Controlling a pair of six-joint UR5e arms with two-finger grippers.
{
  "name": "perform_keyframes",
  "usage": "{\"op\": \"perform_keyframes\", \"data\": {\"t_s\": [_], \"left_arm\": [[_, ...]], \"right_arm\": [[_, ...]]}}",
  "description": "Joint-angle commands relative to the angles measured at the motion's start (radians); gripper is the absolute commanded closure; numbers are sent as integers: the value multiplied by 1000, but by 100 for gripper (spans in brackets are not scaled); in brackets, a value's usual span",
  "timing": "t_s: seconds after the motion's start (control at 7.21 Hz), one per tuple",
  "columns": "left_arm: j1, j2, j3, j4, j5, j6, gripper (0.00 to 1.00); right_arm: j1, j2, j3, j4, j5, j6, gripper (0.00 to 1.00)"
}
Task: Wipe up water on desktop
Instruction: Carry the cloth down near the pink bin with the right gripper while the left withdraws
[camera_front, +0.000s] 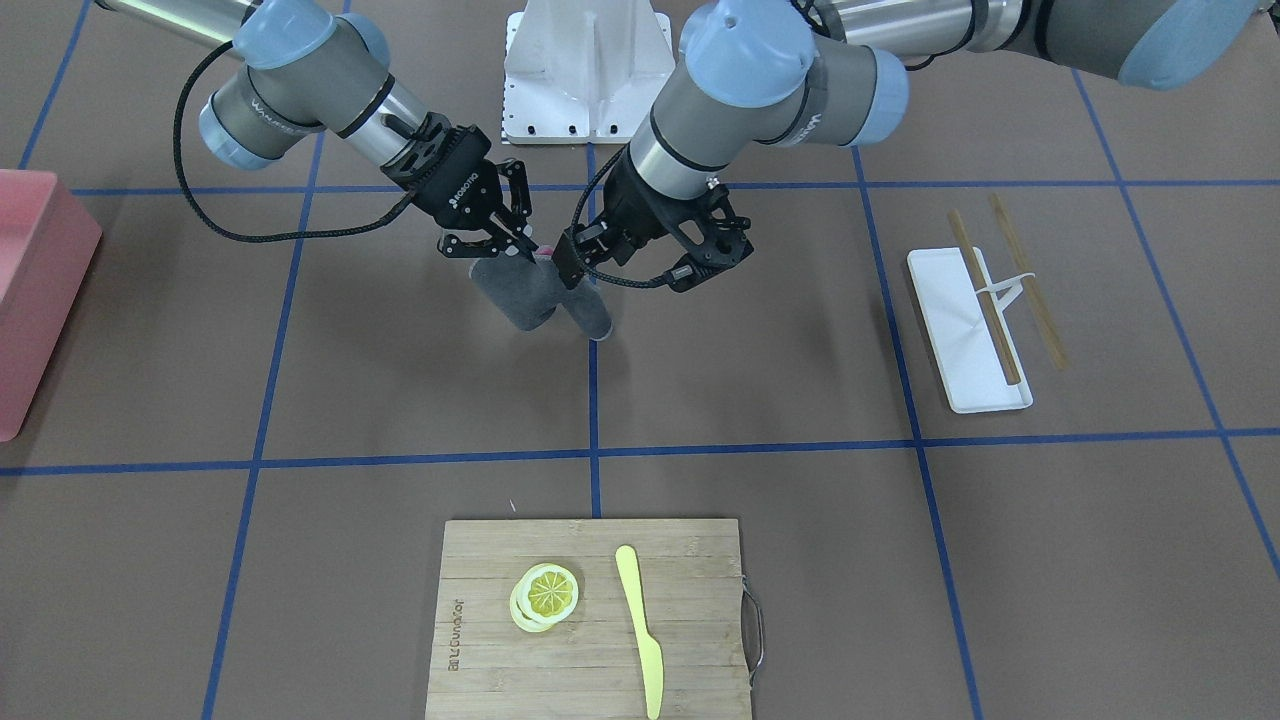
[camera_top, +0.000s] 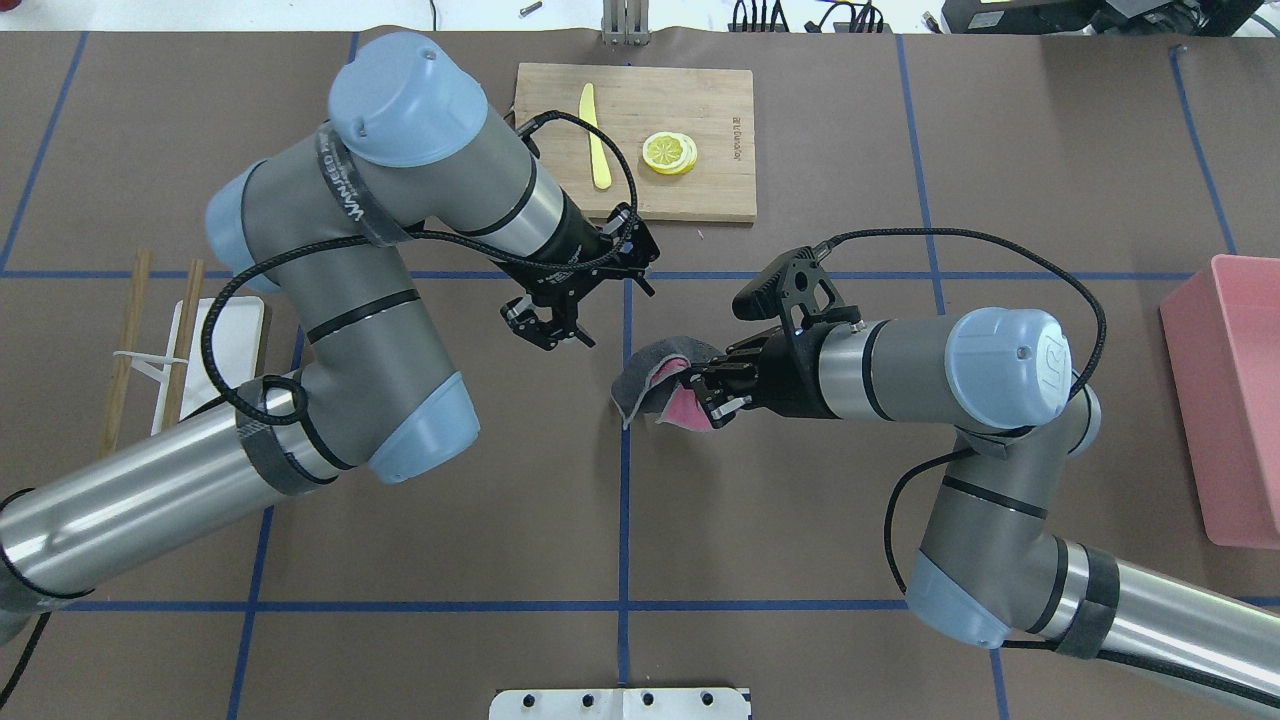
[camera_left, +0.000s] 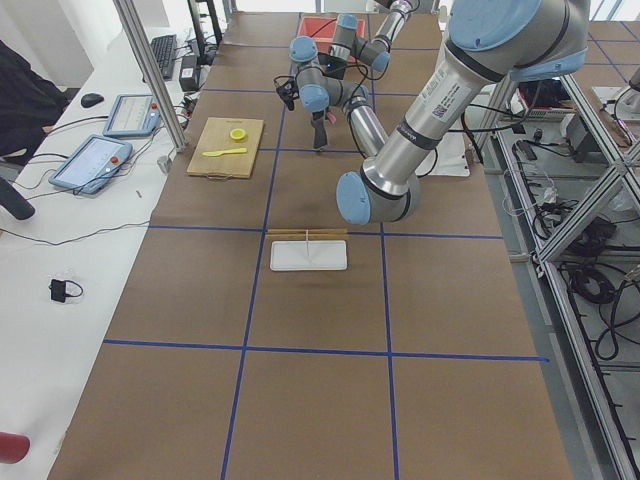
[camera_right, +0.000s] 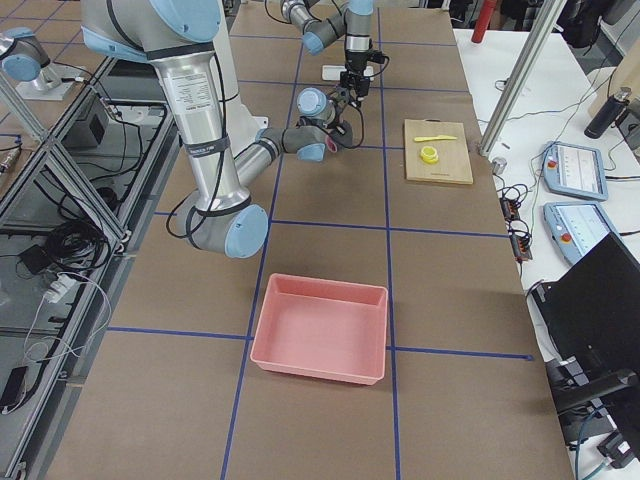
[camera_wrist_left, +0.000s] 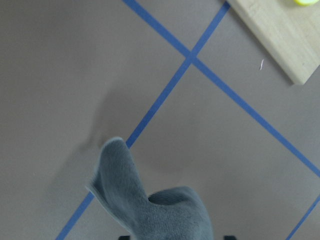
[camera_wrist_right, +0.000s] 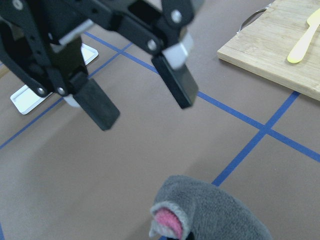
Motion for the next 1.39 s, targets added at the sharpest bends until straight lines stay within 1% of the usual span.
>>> {"op": "perform_keyframes", "data": {"t_s": [0.0,0.14,0.28,0.42,0.56,0.69,0.97,1.11,1.25], "left_arm": [[-91,86,-91,5,15,80,2],[-132,116,-96,29,15,135,2],[-177,123,-122,145,16,247,2],[-211,138,-186,282,21,401,2],[-246,178,-237,328,21,511,2],[-266,231,-255,328,22,551,2],[-280,282,-262,325,25,558,2],[-280,322,-275,325,27,558,2],[-292,356,-289,321,36,590,2]], "right_arm": [[59,-104,55,-54,24,-1,100],[130,-129,59,-97,92,-11,100],[226,-158,60,-134,187,-20,100],[338,-191,59,-151,303,-46,100],[435,-239,57,-180,391,-148,100],[510,-280,60,-226,422,-263,100],[638,-331,60,-324,455,-473,100],[670,-340,60,-395,444,-589,100],[663,-350,56,-467,373,-703,100]]}}
